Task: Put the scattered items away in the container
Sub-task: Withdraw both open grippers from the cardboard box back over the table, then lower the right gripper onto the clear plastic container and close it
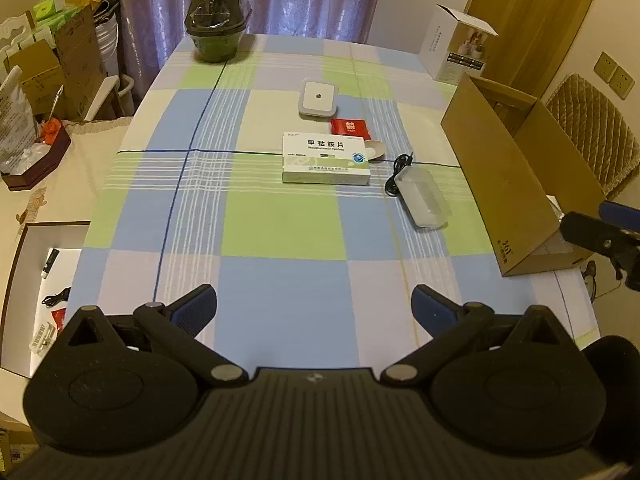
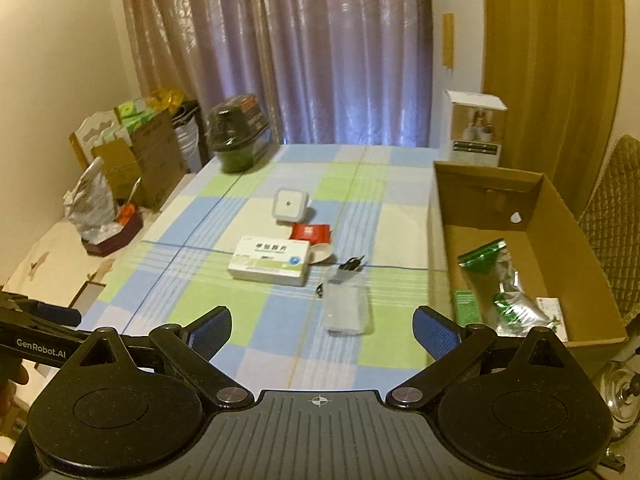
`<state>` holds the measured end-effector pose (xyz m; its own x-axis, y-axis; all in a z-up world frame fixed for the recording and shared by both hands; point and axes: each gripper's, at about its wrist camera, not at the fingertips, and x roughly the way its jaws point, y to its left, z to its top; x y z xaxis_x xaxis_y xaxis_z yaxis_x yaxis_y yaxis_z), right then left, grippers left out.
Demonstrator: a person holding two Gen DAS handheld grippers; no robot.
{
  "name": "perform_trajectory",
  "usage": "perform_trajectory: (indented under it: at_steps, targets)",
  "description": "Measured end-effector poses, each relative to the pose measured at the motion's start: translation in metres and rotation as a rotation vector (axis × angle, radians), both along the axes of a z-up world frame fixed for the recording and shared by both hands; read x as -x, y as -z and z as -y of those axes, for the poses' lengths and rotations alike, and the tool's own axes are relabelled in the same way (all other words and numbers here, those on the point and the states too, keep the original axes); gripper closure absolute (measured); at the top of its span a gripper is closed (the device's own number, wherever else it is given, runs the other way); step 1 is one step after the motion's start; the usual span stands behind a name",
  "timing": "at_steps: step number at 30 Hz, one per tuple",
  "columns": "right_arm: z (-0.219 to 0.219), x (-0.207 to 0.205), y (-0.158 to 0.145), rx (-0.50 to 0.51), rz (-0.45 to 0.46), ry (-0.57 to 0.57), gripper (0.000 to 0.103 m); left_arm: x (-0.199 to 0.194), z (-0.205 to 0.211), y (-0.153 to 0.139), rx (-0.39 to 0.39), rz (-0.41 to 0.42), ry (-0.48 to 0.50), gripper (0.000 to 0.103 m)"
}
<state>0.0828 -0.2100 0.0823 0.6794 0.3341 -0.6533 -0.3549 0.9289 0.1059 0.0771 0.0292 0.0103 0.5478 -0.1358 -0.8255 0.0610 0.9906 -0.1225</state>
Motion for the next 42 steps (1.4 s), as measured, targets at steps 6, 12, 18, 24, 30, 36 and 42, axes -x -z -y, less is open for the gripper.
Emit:
perform_trajectory:
  at_steps: [6,12,18,24,30,36,42]
  targets:
    - [-0.012,-0.001,0.008,0.010,-0.019,-0.016,0.001,0.000,-0.010,0.005,0.012,-0.009,-0.008,0.001]
    - [-0.018,-0.009,0.018,0.021,-0.042,-0.023,0.001,-0.006,-0.017,0.012,0.015,-0.016,-0.012,0.001]
    - [-0.022,-0.025,0.031,0.020,-0.068,-0.032,0.001,-0.018,-0.019,0.020,0.026,-0.022,0.005,0.001]
    - [-0.024,-0.045,0.048,0.030,-0.065,-0.009,0.001,-0.037,-0.015,0.032,0.021,-0.039,0.036,0.001]
    - [-0.025,-0.072,0.072,0.044,-0.091,-0.008,0.002,-0.060,-0.009,0.041,0.042,-0.032,0.073,0.001]
    - [-0.025,-0.100,0.094,0.064,-0.101,-0.013,0.002,-0.087,-0.004,0.054,0.032,-0.046,0.109,0.001]
    - [-0.026,-0.126,0.118,0.071,-0.142,-0.016,0.022,-0.113,-0.002,0.067,0.000,-0.052,0.146,0.001]
